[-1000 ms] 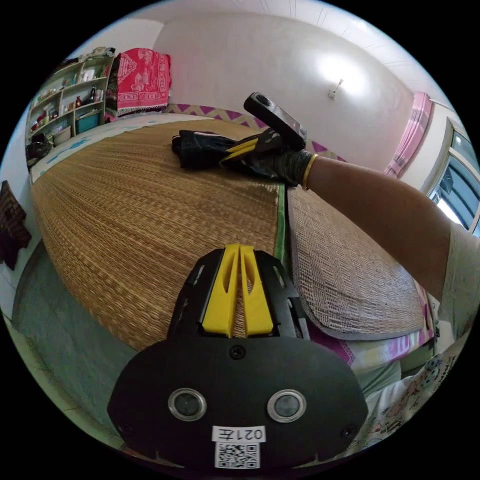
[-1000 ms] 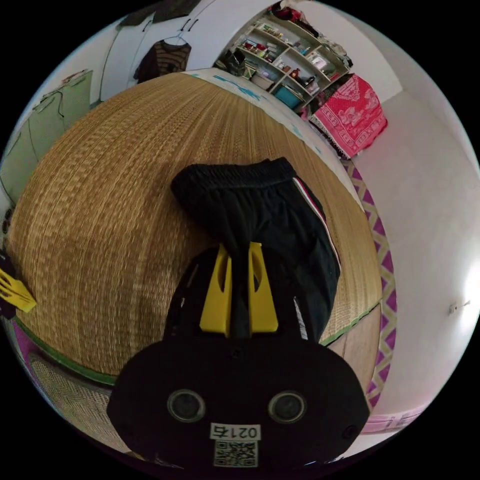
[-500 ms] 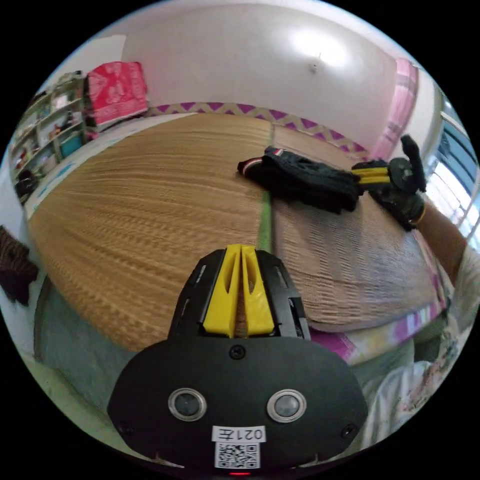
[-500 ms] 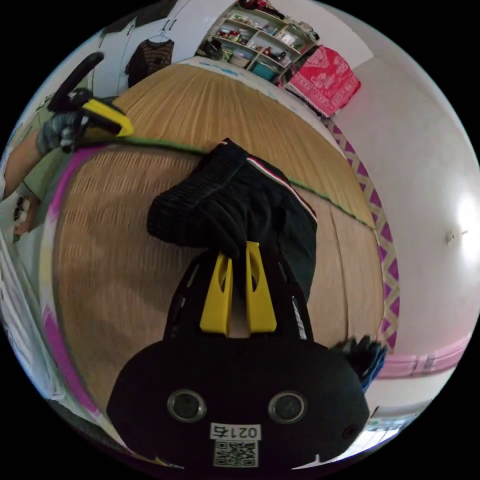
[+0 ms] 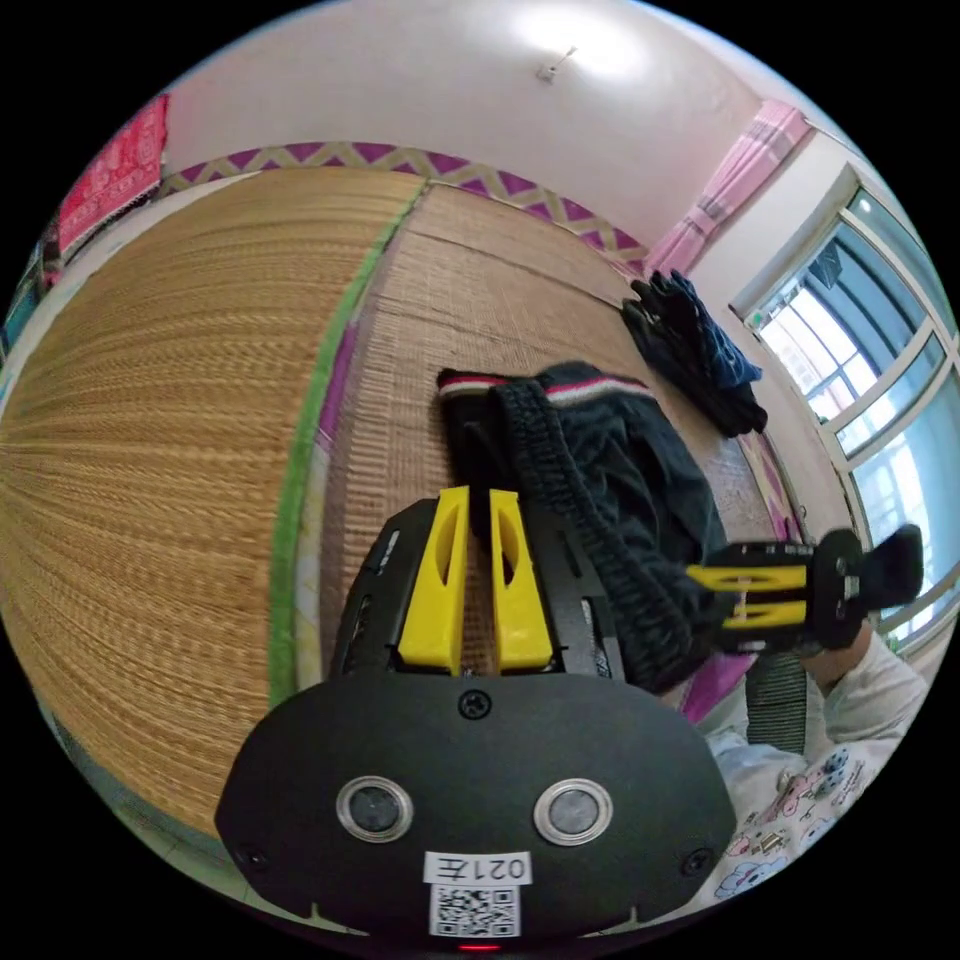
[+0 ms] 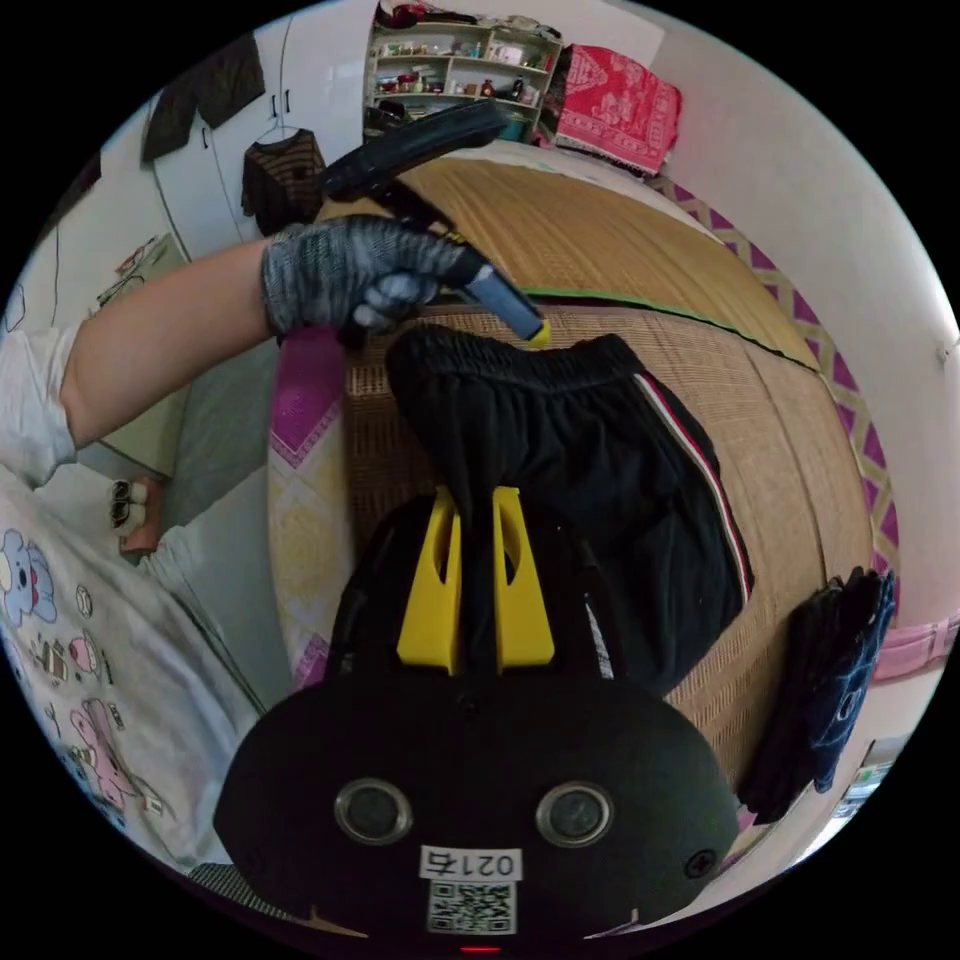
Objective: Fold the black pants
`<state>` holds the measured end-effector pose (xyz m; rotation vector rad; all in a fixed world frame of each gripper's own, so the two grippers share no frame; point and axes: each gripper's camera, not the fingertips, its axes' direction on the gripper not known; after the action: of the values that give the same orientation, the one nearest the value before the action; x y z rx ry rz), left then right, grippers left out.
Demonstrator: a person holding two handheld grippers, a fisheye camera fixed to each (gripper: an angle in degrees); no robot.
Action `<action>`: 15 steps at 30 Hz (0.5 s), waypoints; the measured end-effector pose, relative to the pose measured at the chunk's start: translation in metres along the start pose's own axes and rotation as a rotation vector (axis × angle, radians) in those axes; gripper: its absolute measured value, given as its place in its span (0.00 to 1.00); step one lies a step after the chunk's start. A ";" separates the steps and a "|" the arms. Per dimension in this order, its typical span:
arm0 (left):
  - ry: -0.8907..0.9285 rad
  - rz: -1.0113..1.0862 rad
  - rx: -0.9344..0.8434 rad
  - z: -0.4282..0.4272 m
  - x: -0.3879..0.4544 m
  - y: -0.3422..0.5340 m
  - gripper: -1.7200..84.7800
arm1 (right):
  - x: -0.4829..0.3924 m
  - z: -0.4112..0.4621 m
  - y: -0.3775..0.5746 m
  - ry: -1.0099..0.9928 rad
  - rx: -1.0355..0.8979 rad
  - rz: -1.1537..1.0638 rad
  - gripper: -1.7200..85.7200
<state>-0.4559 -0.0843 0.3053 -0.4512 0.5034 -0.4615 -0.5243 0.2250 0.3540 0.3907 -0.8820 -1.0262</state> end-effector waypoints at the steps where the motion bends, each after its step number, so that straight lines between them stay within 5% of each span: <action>1: 0.000 0.014 -0.033 0.002 -0.003 0.000 0.02 | -0.004 -0.004 -0.007 0.014 -0.028 -0.001 0.09; 15: -0.041 0.006 0.063 -0.022 -0.007 0.080 0.02 | -0.021 -0.139 -0.042 0.078 0.128 0.024 0.20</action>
<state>-0.4493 -0.0224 0.2495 -0.3982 0.4497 -0.4604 -0.4435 0.2074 0.2328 0.5235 -0.8824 -0.9288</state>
